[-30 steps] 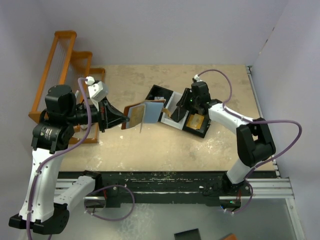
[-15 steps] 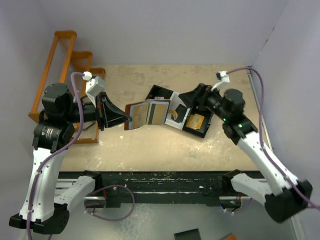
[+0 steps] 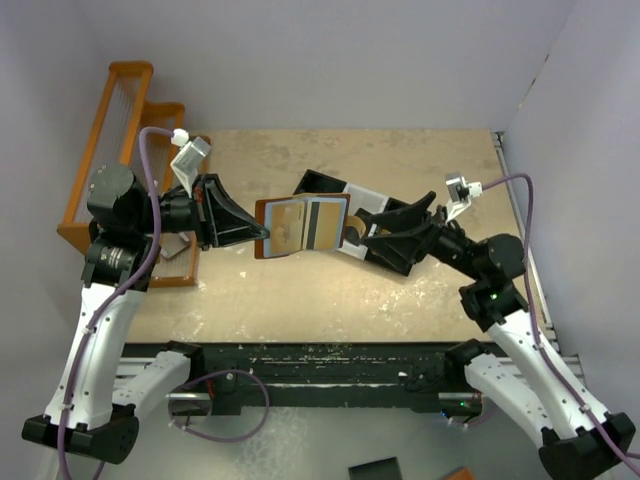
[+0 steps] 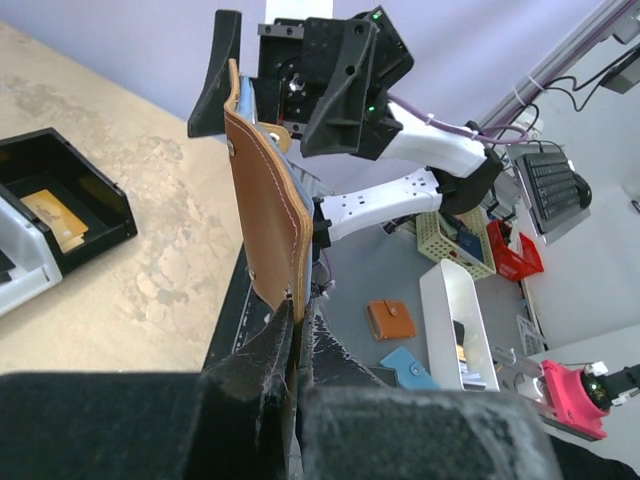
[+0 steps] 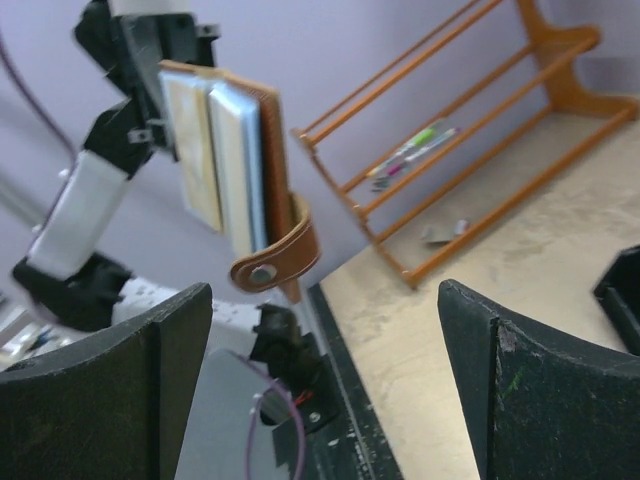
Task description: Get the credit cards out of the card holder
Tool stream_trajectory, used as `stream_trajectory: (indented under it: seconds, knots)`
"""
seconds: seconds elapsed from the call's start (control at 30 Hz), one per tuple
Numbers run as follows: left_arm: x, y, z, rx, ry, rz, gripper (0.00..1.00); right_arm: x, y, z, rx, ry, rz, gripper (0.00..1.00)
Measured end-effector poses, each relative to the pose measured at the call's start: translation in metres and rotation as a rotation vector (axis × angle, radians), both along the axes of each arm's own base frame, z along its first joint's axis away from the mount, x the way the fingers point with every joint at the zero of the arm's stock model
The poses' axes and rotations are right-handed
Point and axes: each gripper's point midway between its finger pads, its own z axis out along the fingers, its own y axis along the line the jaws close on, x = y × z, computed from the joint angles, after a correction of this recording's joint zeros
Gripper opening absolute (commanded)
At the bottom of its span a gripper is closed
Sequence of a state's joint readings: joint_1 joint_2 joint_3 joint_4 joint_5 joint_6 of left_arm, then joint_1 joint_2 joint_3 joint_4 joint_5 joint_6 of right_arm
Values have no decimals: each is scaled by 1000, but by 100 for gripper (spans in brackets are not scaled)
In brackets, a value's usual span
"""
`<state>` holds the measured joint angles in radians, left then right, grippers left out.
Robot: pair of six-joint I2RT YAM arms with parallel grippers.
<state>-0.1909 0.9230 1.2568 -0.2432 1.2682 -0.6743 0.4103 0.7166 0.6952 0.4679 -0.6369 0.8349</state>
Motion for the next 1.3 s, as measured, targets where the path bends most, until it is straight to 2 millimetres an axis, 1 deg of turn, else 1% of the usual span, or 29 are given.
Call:
stream_trajectory:
  seconds: [0.1,0.2,0.27,0.4,0.5,0.6,0.67,0.77,0.83,0.9,0.93,1.0,1.07,1.1,1.13,1.2,1.3]
  knots:
    - [-1,0,2,-10,10,-10,0,-13,5,2,47,-13,83,95]
    - [-2,-1,5,-17,13,-15,0,-25,13,13,78,-48,152,94]
    - [-3,-1,7,-22,18,-19,0,-35,23,20,86,-65,204,92]
    - [-3,-1,8,-34,23,-29,0,-53,48,36,96,-91,307,83]
    - [-2,-2,5,-39,47,-42,0,-57,62,41,104,-92,343,76]
    - [0,-3,3,-43,66,-51,0,-50,68,39,114,-80,336,68]
    - [-1,-3,4,-46,74,-57,0,-45,71,38,122,-67,326,60]
    - [-2,-3,4,-51,73,-69,0,-39,75,41,126,-53,317,38]
    - [-3,-3,3,-52,75,-74,0,-37,76,46,133,-50,307,26]
    - [-3,-3,2,-53,79,-76,0,-36,76,51,134,-45,301,11]
    - [-2,-3,1,-52,81,-76,10,-35,76,53,134,-47,297,7]
    - [-1,-3,-2,-49,78,-73,41,-34,75,53,128,-37,282,0]
    - [2,-3,-8,-38,71,-63,64,-31,73,50,115,-17,258,0]
    - [4,-3,-12,-28,75,-57,69,-31,72,49,107,-10,247,0]
    - [6,-3,-17,-18,80,-47,71,-31,70,48,101,-4,235,0]
    - [11,-4,-25,-2,93,-31,72,-32,65,49,91,-1,212,0]
    - [13,-4,-31,0,96,-28,74,-35,60,59,89,-12,195,0]
